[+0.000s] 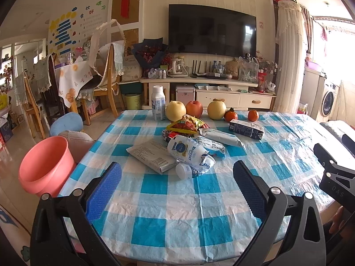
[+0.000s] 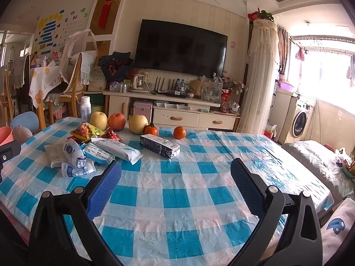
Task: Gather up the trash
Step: 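Move both tools toward the pile of packets on the table, then grasp a white yogurt pouch with the left tool while the right tool grasps another white pouch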
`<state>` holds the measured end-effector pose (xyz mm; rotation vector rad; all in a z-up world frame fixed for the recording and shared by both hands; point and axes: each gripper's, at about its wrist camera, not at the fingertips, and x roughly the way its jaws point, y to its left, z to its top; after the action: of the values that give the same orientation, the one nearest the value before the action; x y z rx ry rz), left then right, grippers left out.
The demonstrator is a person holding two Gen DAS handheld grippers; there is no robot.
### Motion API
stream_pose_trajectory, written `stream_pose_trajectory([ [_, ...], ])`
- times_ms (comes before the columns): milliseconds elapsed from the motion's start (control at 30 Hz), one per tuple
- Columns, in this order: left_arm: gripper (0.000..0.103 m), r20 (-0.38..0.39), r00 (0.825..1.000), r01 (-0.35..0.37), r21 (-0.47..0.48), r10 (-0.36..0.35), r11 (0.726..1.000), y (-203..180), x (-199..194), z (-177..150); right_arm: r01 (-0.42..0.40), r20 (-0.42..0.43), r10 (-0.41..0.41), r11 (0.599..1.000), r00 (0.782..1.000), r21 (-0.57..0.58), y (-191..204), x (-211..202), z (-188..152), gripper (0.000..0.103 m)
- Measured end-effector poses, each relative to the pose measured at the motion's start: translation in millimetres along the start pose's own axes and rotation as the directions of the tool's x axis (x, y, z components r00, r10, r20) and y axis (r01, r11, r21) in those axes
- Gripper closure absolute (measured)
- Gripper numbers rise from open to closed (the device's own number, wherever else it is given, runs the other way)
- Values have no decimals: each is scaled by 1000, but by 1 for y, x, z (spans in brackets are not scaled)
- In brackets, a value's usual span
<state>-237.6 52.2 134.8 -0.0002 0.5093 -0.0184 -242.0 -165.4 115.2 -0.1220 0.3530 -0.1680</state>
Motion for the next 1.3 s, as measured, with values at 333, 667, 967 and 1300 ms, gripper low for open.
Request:
stream_pose_trajectory([
  [333, 4, -57, 998, 20, -40, -22, 999, 2, 22, -9, -4, -30, 4, 1000, 1000, -4, 1, 16, -8, 4],
  [667, 4, -141, 987, 66, -98, -79, 993, -1, 54, -16, -165, -122, 173, 984, 977, 74, -3, 44, -18, 4],
  [967, 5, -220, 962, 119, -188, -160, 975, 0, 102, -13, -318, -226, 375, 914, 899, 253, -8, 97, -21, 4],
  [1300, 9, -295, 939, 190, 13, -177, 982, -11, 163, -19, -483, -251, 563, 817, 787, 315, 13, 135, -17, 6],
])
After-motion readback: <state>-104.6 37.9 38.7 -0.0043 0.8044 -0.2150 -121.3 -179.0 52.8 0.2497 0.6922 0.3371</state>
